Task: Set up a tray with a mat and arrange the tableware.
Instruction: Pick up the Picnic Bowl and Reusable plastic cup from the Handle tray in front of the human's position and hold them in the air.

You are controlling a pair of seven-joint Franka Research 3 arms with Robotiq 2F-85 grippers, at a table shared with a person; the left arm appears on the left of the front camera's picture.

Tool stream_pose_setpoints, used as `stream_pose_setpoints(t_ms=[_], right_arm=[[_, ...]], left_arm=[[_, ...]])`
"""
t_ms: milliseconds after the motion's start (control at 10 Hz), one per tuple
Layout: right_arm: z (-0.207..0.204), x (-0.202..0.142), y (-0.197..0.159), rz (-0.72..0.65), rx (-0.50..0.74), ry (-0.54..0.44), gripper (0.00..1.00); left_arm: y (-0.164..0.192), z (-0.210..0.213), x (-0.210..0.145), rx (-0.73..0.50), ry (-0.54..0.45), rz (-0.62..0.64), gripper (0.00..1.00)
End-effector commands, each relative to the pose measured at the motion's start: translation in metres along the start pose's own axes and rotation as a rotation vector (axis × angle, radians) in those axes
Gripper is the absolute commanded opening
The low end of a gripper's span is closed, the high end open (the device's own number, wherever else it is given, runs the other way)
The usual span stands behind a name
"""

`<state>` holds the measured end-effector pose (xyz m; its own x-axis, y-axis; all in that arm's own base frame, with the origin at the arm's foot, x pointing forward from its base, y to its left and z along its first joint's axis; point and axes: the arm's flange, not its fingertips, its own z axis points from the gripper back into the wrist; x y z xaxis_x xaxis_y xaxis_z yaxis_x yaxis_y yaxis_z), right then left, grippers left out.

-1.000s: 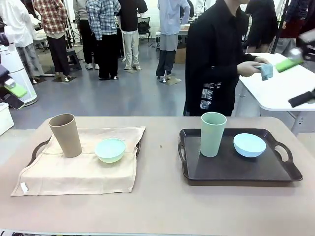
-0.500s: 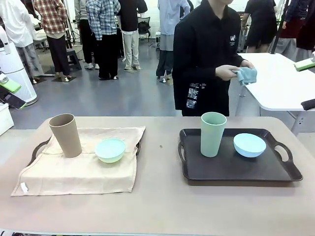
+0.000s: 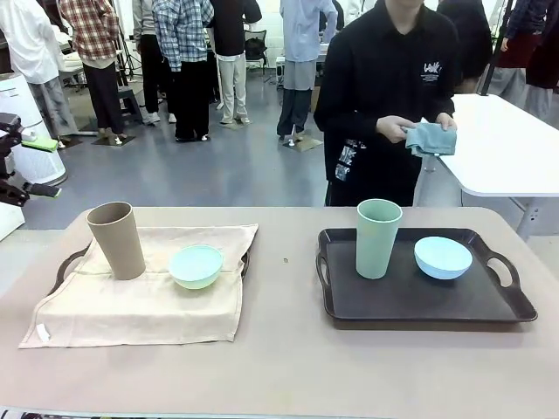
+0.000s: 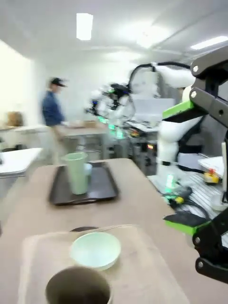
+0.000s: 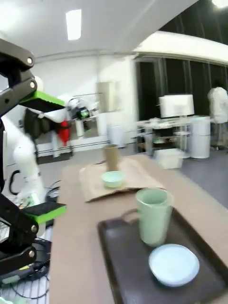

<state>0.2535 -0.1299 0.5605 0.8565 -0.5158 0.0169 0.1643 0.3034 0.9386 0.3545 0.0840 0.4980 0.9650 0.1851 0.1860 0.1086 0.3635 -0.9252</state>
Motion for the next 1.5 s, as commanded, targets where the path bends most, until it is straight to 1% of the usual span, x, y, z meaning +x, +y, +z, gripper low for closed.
stream_pose_setpoints(t_ms=[0, 100, 200, 1400], right_arm=[[0.001, 0.026, -0.012, 0.012, 0.074, -0.005, 1.00], [0.004, 0.029, -0.017, 0.024, 0.088, -0.002, 1.00], [0.009, 0.013, -0.013, -0.018, 0.022, -0.025, 1.00], [0.009, 0.013, -0.013, -0.018, 0.022, -0.025, 1.00]], left_arm=[[-0.003, -0.007, 0.006, -0.016, -0.064, 0.042, 1.00], [-0.006, 0.004, 0.009, -0.018, -0.054, 0.022, 1.00], [0.007, -0.001, 0.003, -0.008, -0.043, 0.026, 1.00], [0.007, -0.001, 0.003, -0.008, -0.043, 0.026, 1.00]])
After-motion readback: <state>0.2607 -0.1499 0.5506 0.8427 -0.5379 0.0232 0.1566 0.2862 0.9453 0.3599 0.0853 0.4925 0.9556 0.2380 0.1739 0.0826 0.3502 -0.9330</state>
